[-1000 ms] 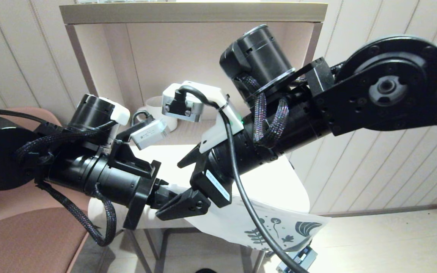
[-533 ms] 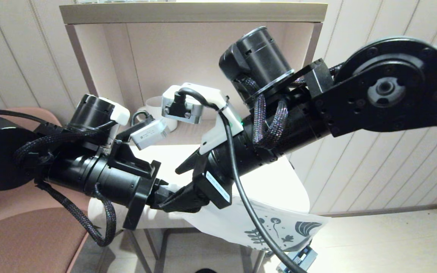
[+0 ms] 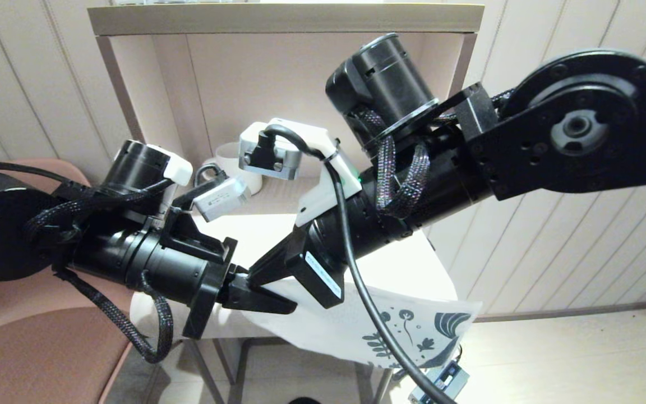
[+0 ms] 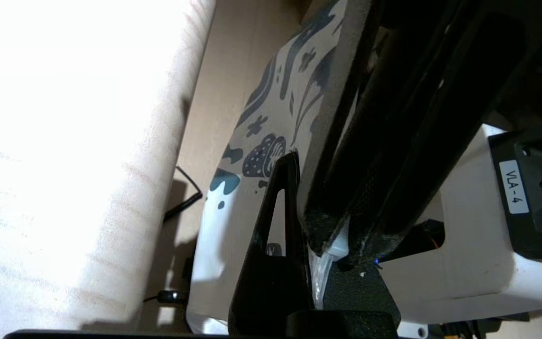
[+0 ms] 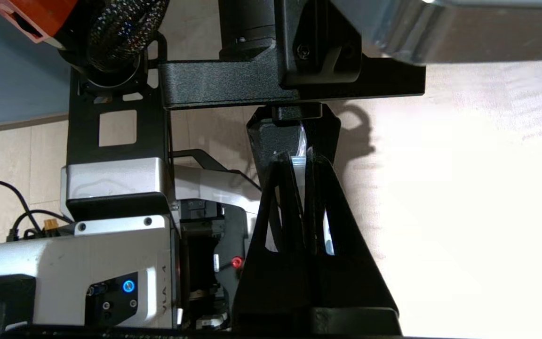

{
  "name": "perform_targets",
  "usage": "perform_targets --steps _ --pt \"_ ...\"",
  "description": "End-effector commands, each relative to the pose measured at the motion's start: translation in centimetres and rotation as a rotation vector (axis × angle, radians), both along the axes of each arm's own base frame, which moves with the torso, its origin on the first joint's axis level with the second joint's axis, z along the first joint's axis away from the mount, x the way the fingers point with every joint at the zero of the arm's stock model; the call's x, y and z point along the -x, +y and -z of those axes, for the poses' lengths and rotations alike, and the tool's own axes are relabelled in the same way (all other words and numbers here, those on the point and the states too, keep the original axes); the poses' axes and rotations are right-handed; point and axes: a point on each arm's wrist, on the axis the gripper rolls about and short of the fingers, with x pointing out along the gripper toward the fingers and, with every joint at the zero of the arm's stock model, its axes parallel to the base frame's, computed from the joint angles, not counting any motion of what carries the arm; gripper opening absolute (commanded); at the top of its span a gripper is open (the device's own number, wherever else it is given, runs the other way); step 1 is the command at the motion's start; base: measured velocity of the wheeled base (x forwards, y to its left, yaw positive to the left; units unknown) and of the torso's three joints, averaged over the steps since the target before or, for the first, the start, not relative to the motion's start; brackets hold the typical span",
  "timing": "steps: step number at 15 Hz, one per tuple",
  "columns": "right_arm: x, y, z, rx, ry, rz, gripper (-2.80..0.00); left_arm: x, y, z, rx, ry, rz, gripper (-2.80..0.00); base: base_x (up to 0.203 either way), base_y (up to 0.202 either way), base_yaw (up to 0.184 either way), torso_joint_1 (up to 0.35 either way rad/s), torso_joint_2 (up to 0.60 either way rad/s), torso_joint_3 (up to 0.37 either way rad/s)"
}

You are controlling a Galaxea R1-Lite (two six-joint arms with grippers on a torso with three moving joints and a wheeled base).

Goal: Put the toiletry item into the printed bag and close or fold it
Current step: Close the strorage bag and place it on the desk

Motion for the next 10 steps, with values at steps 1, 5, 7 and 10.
perform_targets --steps 1,5,7,10 --pt "0.0 0.0 0.2 0.007 0.004 -0.005 -2.8 0.0 0.0 -0.1 0.004 -0.001 0.005 -2.8 0.0 0.0 0.0 0.0 0.0 0.0" --pt "0.1 -0.1 0.3 0.012 0.007 -0.005 -2.8 0.0 0.0 0.0 0.003 0.001 0.005 -2.8 0.0 0.0 0.0 0.0 0.0 0.0" --pt "0.1 -0.4 0.7 0.025 0.017 0.001 -2.8 0.0 0.0 0.0 0.003 0.0 0.005 -2.8 0.0 0.0 0.0 0.0 0.0 0.0" --pt "0.5 -1.4 0.2 0.021 0.013 0.01 -2.8 0.0 0.0 0.0 0.003 0.001 0.005 -2.8 0.0 0.0 0.0 0.0 0.0 0.0"
